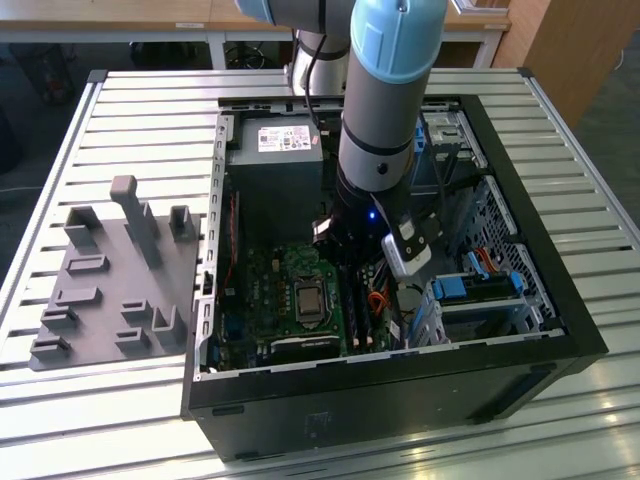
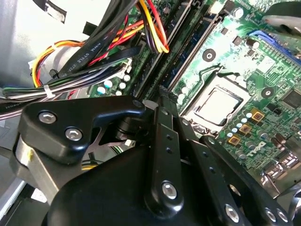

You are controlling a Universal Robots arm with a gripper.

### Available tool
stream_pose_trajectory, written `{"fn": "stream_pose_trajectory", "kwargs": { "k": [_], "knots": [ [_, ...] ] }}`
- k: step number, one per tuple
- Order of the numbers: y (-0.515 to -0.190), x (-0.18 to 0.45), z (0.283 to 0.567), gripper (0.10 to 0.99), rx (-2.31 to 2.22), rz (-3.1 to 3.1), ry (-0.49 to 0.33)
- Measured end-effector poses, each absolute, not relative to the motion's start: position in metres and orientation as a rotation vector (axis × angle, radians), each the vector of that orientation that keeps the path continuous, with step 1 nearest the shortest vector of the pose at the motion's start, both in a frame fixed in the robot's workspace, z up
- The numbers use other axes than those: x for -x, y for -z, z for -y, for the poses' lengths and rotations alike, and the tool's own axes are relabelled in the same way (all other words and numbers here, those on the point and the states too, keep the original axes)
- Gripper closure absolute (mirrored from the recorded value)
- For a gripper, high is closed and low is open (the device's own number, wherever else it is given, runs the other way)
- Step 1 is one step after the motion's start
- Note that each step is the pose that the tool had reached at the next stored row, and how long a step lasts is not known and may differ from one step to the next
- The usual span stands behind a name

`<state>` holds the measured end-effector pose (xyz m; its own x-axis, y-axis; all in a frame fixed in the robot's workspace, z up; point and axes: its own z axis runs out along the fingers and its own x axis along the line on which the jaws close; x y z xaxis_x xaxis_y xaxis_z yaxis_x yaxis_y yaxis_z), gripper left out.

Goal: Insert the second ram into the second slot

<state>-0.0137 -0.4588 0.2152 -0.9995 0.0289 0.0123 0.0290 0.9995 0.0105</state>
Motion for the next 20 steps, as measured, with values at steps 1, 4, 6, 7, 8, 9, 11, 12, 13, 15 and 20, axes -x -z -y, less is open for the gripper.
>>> {"fn": "stream_pose_trajectory", "kwargs": {
  "k": [1,4,6,7,8,9,11,12,13,15,20],
  "knots": [
    [-0.216,0.014,0.459,0.98,0.045,3.129,0.019],
    [-0.221,0.014,0.459,0.98,0.045,3.13,0.02],
    [-0.222,0.014,0.459,0.98,0.045,3.129,0.019],
    [-0.224,0.014,0.459,0.98,0.045,3.129,0.018],
    [-0.225,0.014,0.459,0.98,0.045,3.129,0.018],
    [-0.226,0.014,0.459,0.98,0.045,3.129,0.018],
    [-0.229,0.014,0.459,0.98,0.045,3.129,0.018],
    [-0.23,0.014,0.459,0.98,0.045,3.129,0.018],
    [-0.231,0.014,0.459,0.98,0.045,3.129,0.018],
    [-0.233,0.014,0.459,0.98,0.045,3.129,0.018],
    [-0.237,0.014,0.459,0.98,0.045,3.129,0.018]
  ]
}}
